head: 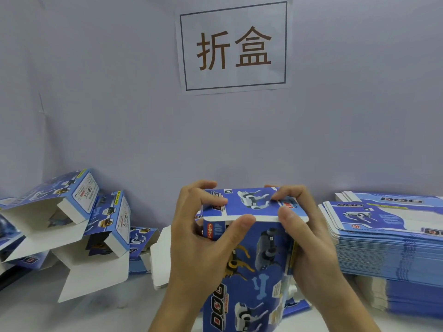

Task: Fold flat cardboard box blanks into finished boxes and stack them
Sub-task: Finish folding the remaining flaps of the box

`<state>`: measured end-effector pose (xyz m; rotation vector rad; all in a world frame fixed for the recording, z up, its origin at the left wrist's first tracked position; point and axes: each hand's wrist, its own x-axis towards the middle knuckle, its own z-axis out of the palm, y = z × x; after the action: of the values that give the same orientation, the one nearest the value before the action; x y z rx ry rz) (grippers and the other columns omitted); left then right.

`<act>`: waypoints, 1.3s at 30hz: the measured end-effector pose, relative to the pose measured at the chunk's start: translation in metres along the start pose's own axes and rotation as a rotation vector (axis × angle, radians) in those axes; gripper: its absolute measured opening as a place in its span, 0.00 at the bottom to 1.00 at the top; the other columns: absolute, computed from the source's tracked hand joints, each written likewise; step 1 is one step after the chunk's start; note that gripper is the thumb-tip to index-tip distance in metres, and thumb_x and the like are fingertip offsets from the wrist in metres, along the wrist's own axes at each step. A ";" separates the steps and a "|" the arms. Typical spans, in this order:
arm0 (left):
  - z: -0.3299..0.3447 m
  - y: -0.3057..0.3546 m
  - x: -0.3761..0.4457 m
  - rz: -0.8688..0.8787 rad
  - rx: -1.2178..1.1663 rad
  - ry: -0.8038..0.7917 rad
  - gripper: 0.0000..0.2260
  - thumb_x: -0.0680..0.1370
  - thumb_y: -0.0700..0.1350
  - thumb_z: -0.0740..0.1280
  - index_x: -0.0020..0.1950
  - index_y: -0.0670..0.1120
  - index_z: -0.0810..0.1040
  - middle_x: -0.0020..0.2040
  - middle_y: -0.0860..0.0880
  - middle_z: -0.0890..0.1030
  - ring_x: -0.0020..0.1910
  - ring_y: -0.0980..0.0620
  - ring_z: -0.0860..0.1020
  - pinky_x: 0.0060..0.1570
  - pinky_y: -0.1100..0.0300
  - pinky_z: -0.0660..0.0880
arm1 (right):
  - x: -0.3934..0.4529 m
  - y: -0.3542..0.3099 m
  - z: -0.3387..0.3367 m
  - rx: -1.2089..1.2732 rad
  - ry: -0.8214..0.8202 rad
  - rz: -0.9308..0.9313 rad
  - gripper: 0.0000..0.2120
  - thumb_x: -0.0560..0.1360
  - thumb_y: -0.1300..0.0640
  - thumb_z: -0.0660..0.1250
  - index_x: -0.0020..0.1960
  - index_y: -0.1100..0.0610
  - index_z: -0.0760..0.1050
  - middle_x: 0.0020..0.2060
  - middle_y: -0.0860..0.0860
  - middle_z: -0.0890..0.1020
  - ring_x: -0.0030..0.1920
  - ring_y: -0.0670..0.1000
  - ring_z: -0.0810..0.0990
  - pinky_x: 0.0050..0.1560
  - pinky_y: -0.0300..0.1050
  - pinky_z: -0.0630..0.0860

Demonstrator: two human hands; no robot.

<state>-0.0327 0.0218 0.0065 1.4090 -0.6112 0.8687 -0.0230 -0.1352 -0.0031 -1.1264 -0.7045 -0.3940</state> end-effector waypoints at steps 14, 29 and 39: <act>-0.011 0.001 0.003 -0.026 -0.031 -0.135 0.17 0.73 0.50 0.70 0.61 0.47 0.78 0.61 0.54 0.80 0.58 0.47 0.82 0.43 0.57 0.83 | -0.001 0.007 0.002 -0.136 0.102 -0.108 0.15 0.74 0.52 0.72 0.60 0.51 0.77 0.58 0.50 0.83 0.58 0.57 0.83 0.48 0.50 0.84; -0.002 0.008 0.000 -0.104 -0.207 -0.080 0.12 0.77 0.54 0.65 0.59 0.60 0.74 0.59 0.54 0.79 0.57 0.47 0.83 0.38 0.55 0.83 | 0.002 -0.007 0.016 -0.106 0.110 0.049 0.22 0.69 0.39 0.70 0.60 0.45 0.75 0.55 0.61 0.82 0.49 0.59 0.87 0.41 0.49 0.83; -0.009 0.004 0.004 -0.162 -0.251 -0.107 0.06 0.75 0.52 0.66 0.49 0.54 0.81 0.59 0.54 0.81 0.58 0.46 0.82 0.37 0.57 0.82 | 0.001 -0.010 0.015 0.058 0.121 0.058 0.05 0.71 0.56 0.68 0.47 0.52 0.80 0.44 0.51 0.84 0.43 0.56 0.87 0.35 0.46 0.81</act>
<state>-0.0345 0.0313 0.0108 1.2620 -0.6538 0.5701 -0.0331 -0.1258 0.0080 -1.0571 -0.5721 -0.3866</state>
